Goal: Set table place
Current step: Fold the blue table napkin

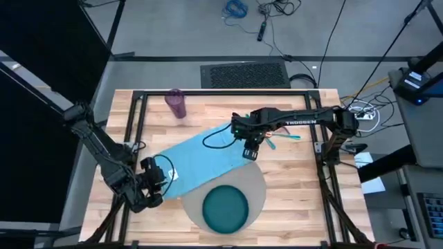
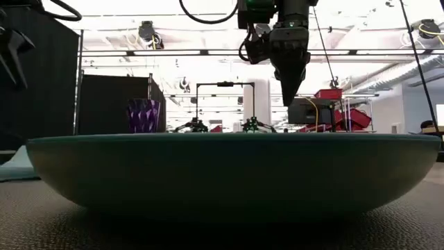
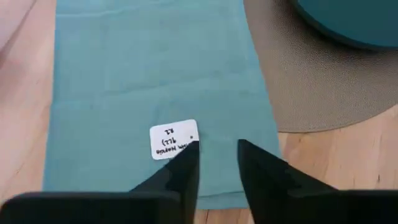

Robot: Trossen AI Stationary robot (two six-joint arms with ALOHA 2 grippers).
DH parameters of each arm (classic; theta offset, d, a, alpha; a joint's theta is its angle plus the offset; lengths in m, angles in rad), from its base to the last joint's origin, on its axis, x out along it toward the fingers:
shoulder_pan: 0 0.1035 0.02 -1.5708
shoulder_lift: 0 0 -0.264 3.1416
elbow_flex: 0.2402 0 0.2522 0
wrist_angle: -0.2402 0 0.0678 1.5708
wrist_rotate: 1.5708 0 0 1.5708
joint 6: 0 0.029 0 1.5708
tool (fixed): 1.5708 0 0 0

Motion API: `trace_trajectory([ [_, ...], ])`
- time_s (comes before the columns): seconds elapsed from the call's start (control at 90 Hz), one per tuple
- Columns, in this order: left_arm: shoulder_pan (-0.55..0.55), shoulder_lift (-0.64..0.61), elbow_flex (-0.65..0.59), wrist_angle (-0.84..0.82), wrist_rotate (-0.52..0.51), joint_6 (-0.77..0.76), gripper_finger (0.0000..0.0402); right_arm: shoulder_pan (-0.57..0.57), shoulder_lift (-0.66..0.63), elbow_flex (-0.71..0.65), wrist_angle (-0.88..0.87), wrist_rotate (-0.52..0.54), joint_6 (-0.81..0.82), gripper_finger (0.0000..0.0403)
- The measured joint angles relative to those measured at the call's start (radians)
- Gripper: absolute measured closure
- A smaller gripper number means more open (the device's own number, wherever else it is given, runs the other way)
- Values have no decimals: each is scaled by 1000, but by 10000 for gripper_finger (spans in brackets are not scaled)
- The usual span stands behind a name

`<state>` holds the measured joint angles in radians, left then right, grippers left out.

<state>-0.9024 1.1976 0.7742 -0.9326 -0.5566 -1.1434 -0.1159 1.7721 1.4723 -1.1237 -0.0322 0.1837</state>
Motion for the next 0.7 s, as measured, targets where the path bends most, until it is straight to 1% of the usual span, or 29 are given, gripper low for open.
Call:
trace_trajectory([
  [0.122, 2, 0, 0, -6, -26, -1, 269, 0, 0, 0, -38, 5, -22, 256],
  [0.422, 86, 0, 0, -13, -164, 13, 268, 0, -1, 0, -47, 6, -64, 250],
  [0.489, 110, 0, 0, 0, -194, 48, 268, 0, -8, -1, -50, 7, -69, 250],
  [0.589, 158, 0, 0, 61, -205, 114, 268, -1, -35, -3, -53, 35, -88, 250],
  [0.656, 200, 0, 0, 133, -215, 171, 268, -4, -77, -32, -32, 63, -89, 250],
  [0.7, 229, 0, 0, 197, -226, 236, 268, -10, -117, -68, -2, 64, -87, 250],
])
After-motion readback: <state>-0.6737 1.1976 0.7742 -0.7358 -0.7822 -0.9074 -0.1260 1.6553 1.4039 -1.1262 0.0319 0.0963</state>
